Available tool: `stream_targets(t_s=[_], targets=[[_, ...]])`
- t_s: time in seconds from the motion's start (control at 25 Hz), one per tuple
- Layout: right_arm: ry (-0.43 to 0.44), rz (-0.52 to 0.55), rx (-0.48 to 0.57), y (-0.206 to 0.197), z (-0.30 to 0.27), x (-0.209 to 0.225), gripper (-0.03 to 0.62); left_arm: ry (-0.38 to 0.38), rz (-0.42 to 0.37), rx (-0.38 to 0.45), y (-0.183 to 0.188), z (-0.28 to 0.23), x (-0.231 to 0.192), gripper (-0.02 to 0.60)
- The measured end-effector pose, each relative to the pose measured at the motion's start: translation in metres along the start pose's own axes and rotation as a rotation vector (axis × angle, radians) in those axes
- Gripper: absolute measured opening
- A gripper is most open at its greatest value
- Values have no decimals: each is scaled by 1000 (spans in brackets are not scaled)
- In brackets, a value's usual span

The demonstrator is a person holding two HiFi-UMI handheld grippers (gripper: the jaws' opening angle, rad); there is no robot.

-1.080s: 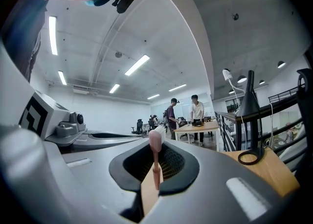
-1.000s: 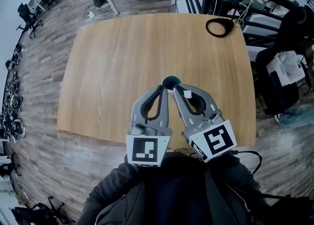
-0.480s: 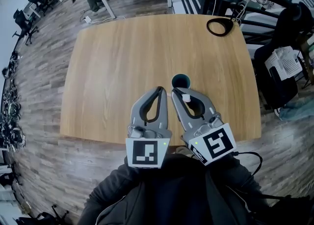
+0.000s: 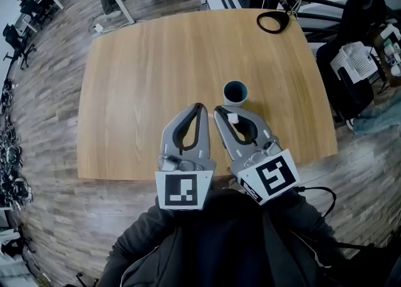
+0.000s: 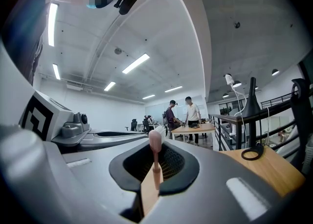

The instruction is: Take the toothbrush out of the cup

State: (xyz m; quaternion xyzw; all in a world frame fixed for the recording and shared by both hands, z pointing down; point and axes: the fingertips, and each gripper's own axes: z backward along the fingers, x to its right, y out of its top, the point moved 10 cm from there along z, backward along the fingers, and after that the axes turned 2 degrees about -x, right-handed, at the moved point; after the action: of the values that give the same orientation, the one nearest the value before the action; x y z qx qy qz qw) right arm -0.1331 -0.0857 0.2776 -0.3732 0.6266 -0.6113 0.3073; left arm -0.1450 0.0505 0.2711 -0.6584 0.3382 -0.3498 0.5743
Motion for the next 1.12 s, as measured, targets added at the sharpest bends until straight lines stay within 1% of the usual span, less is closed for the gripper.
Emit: stream_targets(t_s=[0.12,0.2,0.56,0.76,1.12], targets=[[-4,2,2,2,-1,-3,6,-15,-9,9,1,2,-1,8],[-5,1,2,2,0,-6,6,-19,-2,8,1,6,0,8],[-7,34,-3,1,2,-16,3,-12,20,-3,-3,18,0,8],[8,19,0,1,0,-18,3,-5,24,-3,-3,20,-2,8],[10,20,-7,3,-1,-16,3,-5,27,-9,-2,17,-4,8]])
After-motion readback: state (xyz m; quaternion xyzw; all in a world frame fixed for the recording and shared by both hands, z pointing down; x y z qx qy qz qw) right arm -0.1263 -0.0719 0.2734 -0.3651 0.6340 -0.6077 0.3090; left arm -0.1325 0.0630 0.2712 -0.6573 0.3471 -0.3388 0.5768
